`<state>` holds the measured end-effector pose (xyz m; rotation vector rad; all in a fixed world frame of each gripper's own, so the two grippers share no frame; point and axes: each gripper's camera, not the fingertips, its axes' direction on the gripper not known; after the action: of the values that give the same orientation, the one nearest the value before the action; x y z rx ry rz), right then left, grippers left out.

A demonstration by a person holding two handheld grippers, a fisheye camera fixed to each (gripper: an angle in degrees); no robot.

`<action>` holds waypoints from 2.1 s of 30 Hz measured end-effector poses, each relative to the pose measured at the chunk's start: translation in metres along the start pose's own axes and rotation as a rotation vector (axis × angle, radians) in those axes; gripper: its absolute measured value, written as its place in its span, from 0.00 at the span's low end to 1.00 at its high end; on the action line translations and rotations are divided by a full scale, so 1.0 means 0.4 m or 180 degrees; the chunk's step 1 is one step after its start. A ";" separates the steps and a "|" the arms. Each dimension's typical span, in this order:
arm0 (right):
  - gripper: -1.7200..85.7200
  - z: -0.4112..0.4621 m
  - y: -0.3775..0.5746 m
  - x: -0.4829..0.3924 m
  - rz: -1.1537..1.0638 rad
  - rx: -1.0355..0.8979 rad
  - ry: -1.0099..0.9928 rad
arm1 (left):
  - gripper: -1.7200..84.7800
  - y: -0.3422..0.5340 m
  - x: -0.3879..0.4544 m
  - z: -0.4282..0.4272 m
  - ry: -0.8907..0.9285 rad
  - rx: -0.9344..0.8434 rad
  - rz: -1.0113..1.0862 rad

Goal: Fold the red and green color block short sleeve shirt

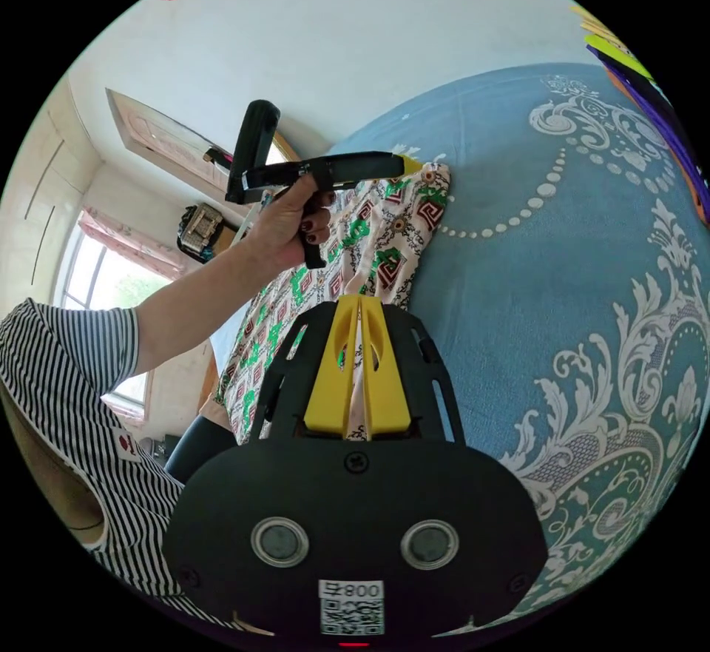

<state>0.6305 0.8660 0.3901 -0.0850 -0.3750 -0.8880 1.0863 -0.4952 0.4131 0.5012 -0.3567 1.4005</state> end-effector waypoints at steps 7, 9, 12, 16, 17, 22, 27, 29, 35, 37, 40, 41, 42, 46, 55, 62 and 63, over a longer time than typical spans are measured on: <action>0.02 -0.053 0.001 -0.013 0.0109 -0.0223 0.0146 | 0.02 0.133 0.023 -0.135 0.0258 -0.0003 0.0125; 0.02 -0.084 0.000 -0.026 0.0123 -0.0193 0.0183 | 0.02 0.184 0.035 -0.176 0.0265 -0.0035 0.0171; 0.02 -0.146 0.000 -0.049 0.0144 -0.0097 0.0195 | 0.02 0.272 0.047 -0.230 0.0286 -0.0129 0.0209; 0.02 -0.204 -0.007 -0.073 0.0228 -0.0124 0.0195 | 0.02 0.367 0.026 -0.270 0.0143 -0.0386 0.0191; 0.02 -0.216 -0.009 -0.084 0.0214 -0.0140 0.0174 | 0.02 0.387 0.013 -0.292 0.0151 -0.0353 0.0150; 0.02 -0.326 -0.017 -0.132 0.0316 0.0092 0.0296 | 0.02 0.471 -0.041 -0.453 0.0288 -0.0014 -0.0030; 0.02 -0.444 -0.010 -0.142 0.0656 0.0389 0.0259 | 0.02 0.642 -0.116 -0.629 0.0235 0.0007 -0.0356; 0.02 -0.495 -0.015 -0.157 0.0765 0.0479 0.0129 | 0.02 0.758 -0.167 -0.734 0.0167 0.0023 -0.0629; 0.02 -0.586 -0.086 -0.297 0.0658 0.0419 0.0509 | 0.03 1.081 -0.332 -1.021 -0.0186 0.0333 -0.1546; 0.02 -0.622 -0.108 -0.320 0.0696 0.0432 0.0422 | 0.03 1.181 -0.394 -1.109 -0.0297 0.0569 -0.1925; 0.02 -0.682 -0.149 -0.357 0.0806 0.0466 0.0233 | 0.05 1.331 -0.497 -1.236 -0.0370 0.0982 -0.2385; 0.02 -0.708 -0.166 -0.380 0.0877 0.0464 0.0221 | 0.06 1.384 -0.541 -1.279 -0.0381 0.1106 -0.2543; 0.02 -0.721 -0.176 -0.396 0.0904 0.0453 0.0246 | 0.06 1.411 -0.563 -1.299 -0.0385 0.1167 -0.2626; 0.02 -0.801 -0.264 -0.563 0.0919 0.0370 0.0611 | 0.10 1.577 -0.730 -1.408 -0.0195 0.1520 -0.3065; 0.03 -0.706 -0.707 -1.110 -0.0229 -0.0182 0.0584 | 0.08 1.797 -0.967 -1.538 0.0378 0.2006 -0.3264; 0.06 -0.451 -1.072 -1.559 -0.1200 -0.0818 0.0346 | 0.04 1.905 -1.046 -1.623 0.0636 0.2268 -0.3173; 0.06 -0.428 -1.099 -1.596 -0.1284 -0.0872 0.0372 | 0.04 1.910 -1.049 -1.630 0.0630 0.2265 -0.3150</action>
<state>-0.0237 1.0223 -0.0312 -0.2139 -0.1596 -1.3346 0.2355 -0.4301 -0.2626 0.9403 0.5363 0.5471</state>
